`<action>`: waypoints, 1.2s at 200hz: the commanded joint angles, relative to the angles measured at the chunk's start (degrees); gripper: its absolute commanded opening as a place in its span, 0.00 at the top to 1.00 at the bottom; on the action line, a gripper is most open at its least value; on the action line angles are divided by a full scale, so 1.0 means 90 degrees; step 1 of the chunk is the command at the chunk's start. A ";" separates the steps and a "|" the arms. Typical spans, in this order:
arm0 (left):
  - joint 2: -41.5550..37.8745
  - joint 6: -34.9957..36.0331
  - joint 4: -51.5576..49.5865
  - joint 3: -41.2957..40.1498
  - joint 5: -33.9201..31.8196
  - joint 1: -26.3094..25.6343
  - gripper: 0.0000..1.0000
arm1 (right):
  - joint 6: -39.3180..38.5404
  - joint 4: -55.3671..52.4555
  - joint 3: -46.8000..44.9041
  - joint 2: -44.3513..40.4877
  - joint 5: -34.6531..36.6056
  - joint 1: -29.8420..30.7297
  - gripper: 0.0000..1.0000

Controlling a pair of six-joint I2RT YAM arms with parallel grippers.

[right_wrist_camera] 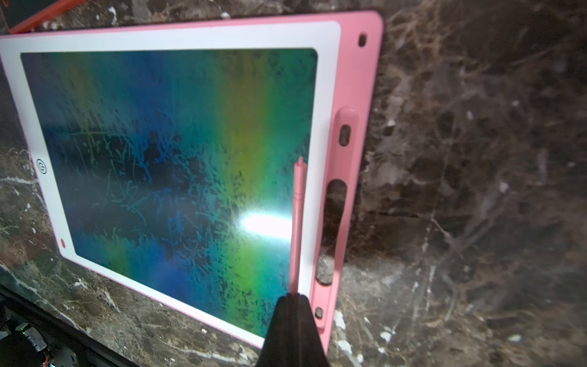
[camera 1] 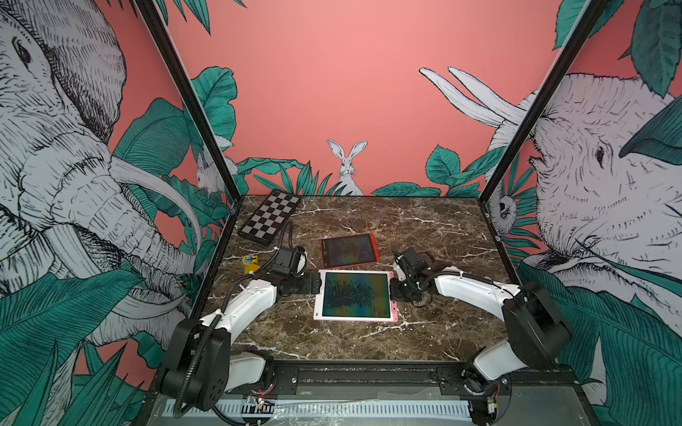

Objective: Place the stylus back onto the writing tablet
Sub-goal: Place the stylus on the writing tablet.

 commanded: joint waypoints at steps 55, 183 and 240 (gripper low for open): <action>-0.0256 0.0043 -0.0062 -0.0093 -0.0125 -0.0022 0.02 | 0.0053 0.0486 -0.0064 0.0295 0.0130 0.0067 1.00; -0.0127 -0.0006 -0.0065 -0.0005 -0.0097 -0.0019 0.03 | -0.0241 0.0148 -0.0232 0.0129 0.0671 -0.0036 1.00; -0.0147 0.0024 -0.0109 -0.0020 -0.0125 -0.0029 0.02 | -0.0147 0.0350 -0.0400 0.0101 0.0638 -0.0147 1.00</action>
